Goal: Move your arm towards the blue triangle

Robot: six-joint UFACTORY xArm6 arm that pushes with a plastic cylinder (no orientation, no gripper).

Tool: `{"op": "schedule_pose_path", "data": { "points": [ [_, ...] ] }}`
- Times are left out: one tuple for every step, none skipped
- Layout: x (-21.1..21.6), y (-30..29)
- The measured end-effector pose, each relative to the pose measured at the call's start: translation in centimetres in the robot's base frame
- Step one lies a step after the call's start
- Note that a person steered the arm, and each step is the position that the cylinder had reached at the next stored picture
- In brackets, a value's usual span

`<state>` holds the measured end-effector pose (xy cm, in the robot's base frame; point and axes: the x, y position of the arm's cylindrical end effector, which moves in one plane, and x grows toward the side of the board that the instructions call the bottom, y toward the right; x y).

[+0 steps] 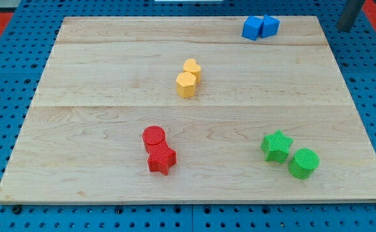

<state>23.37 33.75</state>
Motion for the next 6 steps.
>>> {"op": "schedule_pose_path", "data": {
  "points": [
    [0.0, 0.0],
    [0.5, 0.0],
    [2.6, -1.1],
    [4.2, -6.3],
    [4.2, -9.1],
    [1.7, -9.0]
  ]
}}
